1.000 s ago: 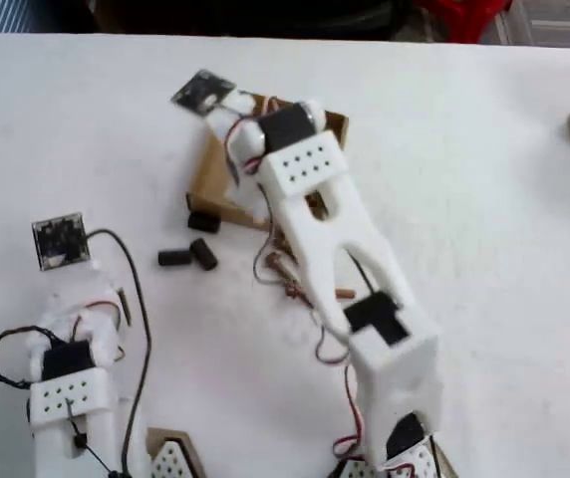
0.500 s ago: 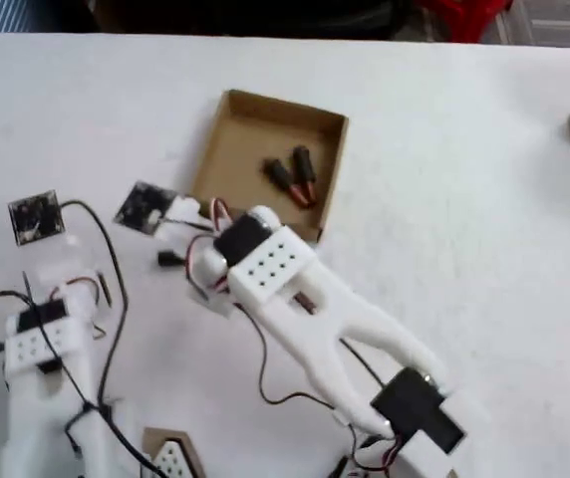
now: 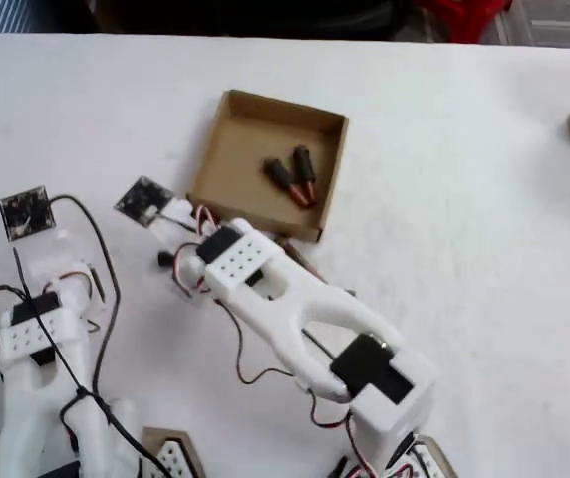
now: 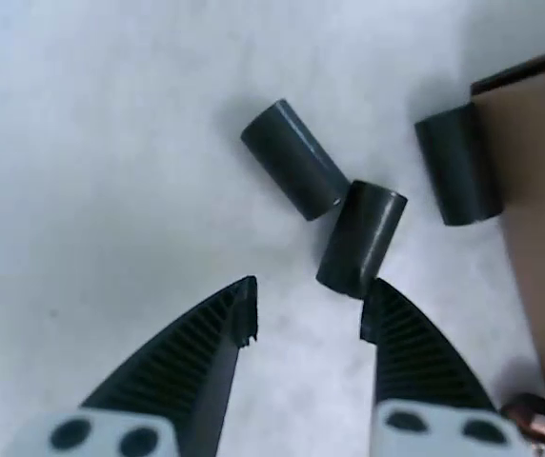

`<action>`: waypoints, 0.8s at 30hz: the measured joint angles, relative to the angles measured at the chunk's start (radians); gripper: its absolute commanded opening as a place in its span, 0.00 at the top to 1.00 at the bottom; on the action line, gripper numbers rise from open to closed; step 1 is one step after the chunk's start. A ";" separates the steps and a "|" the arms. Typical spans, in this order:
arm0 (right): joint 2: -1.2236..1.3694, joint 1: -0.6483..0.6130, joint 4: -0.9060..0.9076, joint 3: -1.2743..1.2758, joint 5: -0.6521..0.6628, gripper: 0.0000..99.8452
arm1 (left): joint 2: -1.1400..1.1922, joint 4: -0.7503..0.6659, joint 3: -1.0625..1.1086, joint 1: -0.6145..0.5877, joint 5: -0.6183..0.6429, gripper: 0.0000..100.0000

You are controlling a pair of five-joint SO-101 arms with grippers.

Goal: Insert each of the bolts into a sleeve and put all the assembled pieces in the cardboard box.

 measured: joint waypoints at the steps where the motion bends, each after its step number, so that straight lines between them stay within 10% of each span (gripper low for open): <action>1: 0.008 0.002 -0.023 0.000 0.000 0.83 | 0.000 -0.002 0.000 0.000 0.000 0.97; 18: 0.350 0.058 0.117 -0.376 0.000 0.84 | 0.000 -0.003 0.000 0.000 0.000 0.97; 24: 0.381 0.061 0.164 -0.439 0.000 0.99 | 0.000 -0.003 0.000 0.000 0.000 0.97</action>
